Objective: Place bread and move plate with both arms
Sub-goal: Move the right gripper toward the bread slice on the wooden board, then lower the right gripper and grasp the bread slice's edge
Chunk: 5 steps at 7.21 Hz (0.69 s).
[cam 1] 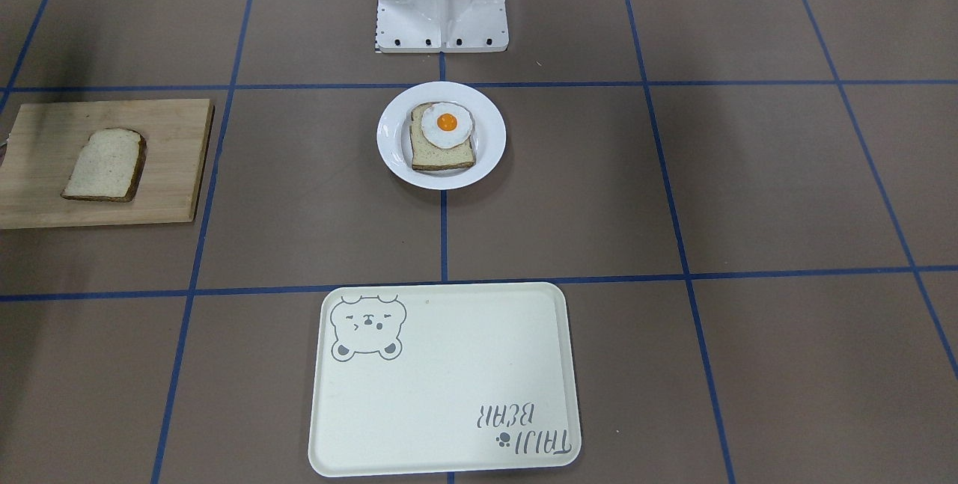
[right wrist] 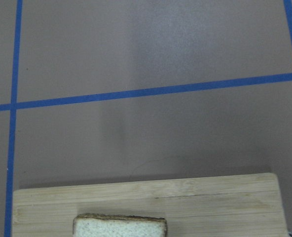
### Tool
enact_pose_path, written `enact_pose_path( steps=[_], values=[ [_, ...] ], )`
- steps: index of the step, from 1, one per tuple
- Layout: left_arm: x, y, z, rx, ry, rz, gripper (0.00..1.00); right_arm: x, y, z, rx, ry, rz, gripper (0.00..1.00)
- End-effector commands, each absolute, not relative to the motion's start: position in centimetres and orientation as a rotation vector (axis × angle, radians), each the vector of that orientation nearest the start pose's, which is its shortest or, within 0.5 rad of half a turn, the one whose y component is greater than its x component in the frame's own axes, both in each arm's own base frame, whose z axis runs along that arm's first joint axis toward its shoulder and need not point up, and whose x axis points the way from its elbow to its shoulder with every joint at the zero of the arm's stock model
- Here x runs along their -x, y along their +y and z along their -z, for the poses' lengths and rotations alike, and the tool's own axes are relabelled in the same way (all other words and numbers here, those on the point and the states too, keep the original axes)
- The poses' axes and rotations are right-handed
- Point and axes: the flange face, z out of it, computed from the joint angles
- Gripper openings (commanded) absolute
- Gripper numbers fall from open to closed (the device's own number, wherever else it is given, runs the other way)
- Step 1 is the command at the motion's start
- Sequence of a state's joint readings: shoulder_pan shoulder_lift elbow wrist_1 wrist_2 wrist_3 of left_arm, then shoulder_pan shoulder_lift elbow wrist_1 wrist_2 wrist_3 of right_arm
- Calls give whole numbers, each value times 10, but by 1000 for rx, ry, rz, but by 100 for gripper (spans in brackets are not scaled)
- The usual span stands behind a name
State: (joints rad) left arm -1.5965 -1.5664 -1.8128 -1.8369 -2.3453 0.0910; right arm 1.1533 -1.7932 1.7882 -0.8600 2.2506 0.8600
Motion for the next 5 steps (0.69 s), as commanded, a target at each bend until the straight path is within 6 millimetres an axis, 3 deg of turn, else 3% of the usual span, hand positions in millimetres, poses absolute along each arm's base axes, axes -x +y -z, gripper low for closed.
enact_pose_path(
  steps=[1, 5],
  values=[
    [77, -497, -508, -531, 729, -258, 98, 157, -402, -610, -189, -956, -188, 81],
    [76, -492, -509, -531, 729, -258, 98, 183, -394, -618, -193, -938, -142, 69]
  ],
)
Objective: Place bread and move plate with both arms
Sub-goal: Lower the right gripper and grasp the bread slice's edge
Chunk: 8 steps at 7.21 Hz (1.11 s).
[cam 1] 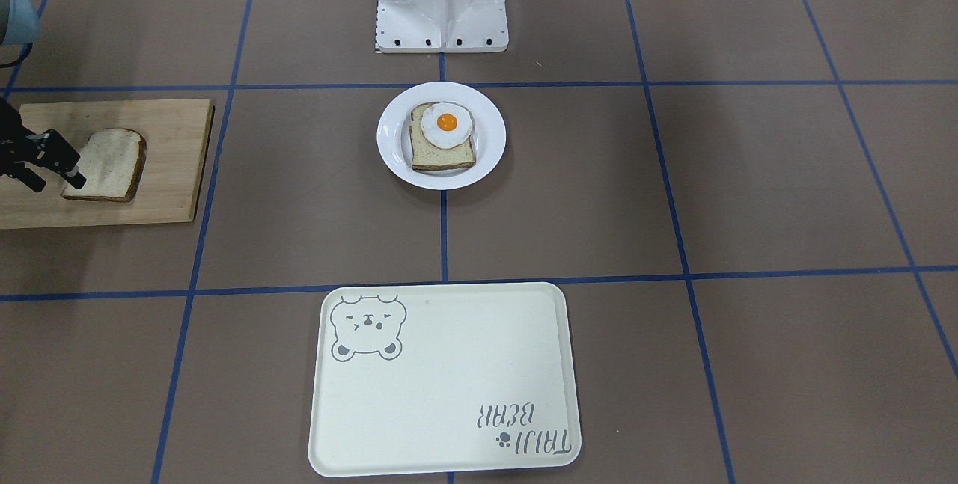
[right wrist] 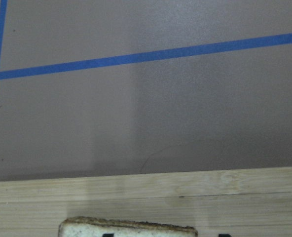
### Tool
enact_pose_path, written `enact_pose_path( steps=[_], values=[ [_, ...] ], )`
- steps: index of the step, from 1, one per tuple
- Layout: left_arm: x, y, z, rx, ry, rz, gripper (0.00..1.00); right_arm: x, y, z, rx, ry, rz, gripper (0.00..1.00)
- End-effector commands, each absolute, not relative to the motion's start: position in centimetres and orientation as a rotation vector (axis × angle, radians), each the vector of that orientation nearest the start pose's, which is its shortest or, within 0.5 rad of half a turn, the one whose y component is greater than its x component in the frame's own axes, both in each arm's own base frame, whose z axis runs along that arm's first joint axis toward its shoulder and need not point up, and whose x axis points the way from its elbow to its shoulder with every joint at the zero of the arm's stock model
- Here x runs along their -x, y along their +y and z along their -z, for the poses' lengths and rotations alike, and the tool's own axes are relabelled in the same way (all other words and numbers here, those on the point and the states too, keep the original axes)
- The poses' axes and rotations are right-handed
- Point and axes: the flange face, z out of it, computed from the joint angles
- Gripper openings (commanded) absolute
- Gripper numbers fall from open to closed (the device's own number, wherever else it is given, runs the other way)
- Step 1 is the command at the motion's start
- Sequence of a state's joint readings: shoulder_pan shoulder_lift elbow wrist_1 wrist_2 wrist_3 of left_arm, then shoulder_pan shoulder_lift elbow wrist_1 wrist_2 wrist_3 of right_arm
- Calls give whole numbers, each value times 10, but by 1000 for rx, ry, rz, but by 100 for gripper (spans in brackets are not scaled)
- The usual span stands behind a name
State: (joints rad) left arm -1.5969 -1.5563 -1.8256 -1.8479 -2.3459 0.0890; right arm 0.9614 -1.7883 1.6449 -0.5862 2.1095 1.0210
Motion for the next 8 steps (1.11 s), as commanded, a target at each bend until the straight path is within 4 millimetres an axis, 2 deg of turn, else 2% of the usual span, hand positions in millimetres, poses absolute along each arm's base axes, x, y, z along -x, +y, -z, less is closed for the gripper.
enact_pose_path(
  steps=[1, 4, 5, 6, 7, 8],
  values=[
    [76, -491, -507, -534, 728, -259, 98, 187, -390, -621, -189, -929, -135, 69],
    [76, -491, -508, -533, 729, -258, 98, 194, -380, -629, -187, -903, -117, 64],
    [76, -491, -507, -534, 728, -259, 98, 194, -379, -629, -186, -903, -116, 51],
    [76, -491, -507, -533, 729, -257, 98, 195, -379, -628, -189, -904, -108, 23],
    [76, -491, -507, -533, 729, -257, 98, 196, -380, -625, -195, -908, -98, 0],
    [76, -491, -507, -533, 729, -257, 98, 196, -380, -622, -200, -913, -95, 0]
  ],
)
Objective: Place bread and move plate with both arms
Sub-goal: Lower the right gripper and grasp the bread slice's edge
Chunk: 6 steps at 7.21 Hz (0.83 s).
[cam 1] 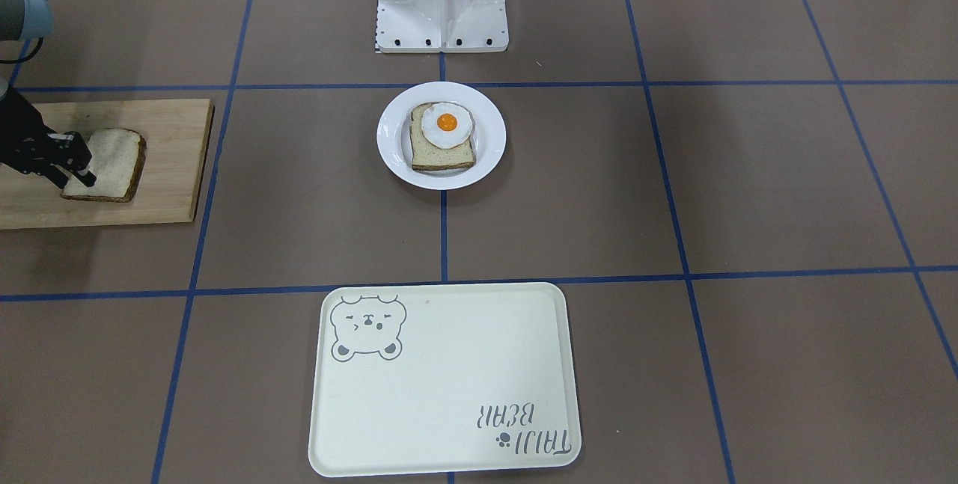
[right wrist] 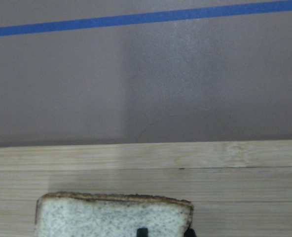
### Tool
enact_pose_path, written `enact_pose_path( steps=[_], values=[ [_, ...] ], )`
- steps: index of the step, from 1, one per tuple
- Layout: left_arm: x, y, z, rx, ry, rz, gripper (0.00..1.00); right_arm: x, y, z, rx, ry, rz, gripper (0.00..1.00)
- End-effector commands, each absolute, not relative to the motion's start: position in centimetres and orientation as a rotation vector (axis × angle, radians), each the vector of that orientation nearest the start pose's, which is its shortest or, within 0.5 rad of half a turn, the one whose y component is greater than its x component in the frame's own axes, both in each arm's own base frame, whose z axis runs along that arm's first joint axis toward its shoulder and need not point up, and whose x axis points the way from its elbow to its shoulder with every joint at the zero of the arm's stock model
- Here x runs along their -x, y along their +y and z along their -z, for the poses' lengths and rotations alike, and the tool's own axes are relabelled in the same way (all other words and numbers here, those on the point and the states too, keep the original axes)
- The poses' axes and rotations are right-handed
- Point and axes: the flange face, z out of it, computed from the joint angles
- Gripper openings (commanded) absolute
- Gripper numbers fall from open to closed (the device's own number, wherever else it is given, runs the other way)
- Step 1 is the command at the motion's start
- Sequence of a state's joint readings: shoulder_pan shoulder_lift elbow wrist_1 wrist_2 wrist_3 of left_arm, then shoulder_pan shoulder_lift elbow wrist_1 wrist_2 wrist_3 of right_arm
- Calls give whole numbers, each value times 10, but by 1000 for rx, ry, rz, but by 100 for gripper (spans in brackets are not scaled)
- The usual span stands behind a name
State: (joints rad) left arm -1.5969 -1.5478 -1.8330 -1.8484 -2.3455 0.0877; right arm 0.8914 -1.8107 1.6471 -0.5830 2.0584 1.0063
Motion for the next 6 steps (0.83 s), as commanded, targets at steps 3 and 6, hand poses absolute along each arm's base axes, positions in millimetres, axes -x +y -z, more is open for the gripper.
enact_pose_path(
  steps=[3, 6],
  values=[
    [76, -491, -508, -532, 729, -257, 98, 193, -378, -612, -176, -950, -76, 0],
    [76, -490, -506, -535, 730, -258, 98, 128, -395, -592, -158, -1103, -36, 0]
  ],
)
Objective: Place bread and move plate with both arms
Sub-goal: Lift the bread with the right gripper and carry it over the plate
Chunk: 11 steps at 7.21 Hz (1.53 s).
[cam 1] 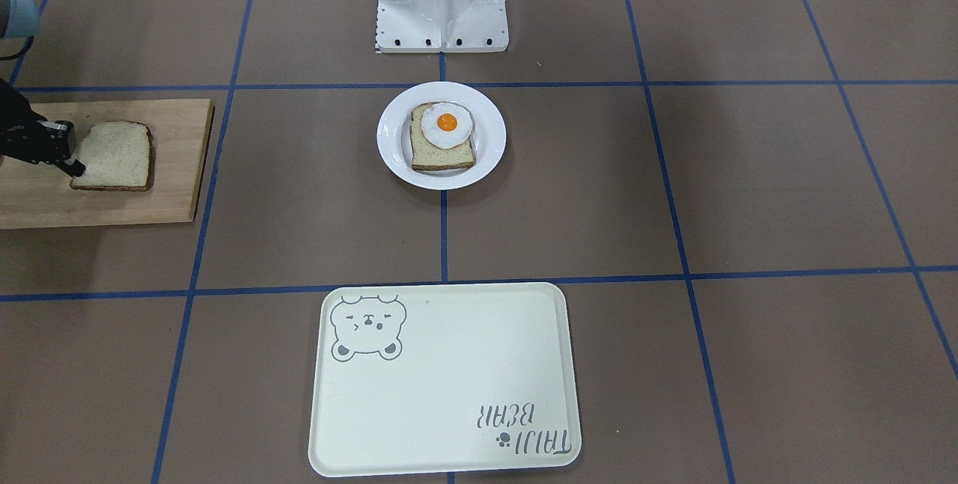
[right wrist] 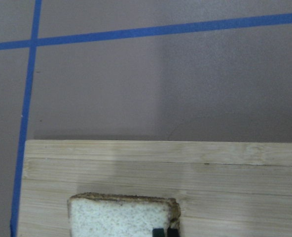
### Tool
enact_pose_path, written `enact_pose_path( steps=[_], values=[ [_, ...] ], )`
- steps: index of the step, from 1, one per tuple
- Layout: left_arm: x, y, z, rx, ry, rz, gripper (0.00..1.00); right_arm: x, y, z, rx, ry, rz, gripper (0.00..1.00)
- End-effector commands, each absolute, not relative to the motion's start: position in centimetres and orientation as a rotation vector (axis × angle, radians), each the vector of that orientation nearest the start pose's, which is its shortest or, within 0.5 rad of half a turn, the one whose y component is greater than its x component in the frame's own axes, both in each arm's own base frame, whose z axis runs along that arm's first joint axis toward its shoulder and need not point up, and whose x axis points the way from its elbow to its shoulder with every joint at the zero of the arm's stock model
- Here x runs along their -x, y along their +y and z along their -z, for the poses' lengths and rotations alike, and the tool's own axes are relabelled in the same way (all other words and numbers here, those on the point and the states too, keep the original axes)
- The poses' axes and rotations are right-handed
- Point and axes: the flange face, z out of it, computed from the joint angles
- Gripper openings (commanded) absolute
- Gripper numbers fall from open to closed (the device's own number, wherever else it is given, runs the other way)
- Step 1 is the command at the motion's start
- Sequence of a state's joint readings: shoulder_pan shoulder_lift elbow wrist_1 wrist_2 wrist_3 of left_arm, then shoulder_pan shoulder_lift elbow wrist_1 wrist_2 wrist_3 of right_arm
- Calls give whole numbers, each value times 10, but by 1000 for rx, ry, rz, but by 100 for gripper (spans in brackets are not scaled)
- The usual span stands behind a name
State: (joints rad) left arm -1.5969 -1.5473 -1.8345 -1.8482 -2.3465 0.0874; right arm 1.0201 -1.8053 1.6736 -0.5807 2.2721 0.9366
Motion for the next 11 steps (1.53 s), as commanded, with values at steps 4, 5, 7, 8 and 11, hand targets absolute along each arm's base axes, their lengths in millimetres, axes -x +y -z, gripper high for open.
enact_pose_path(
  steps=[4, 5, 7, 8, 11],
  values=[
    [76, -489, -504, -537, 731, -257, 98, 108, -437, -533, -200, -1255, 9, 0],
    [76, -489, -503, -538, 730, -257, 98, 117, -461, -499, -204, -1290, -18, 0],
    [77, -489, -505, -535, 731, -253, 98, 166, -493, -427, -155, -1368, -70, 0],
    [76, -489, -504, -528, 737, -237, 98, 219, -493, -388, -165, -1384, -139, 0],
    [74, -488, -505, -517, 776, -236, 98, 315, -460, -312, -175, -1454, -213, 0]
  ],
)
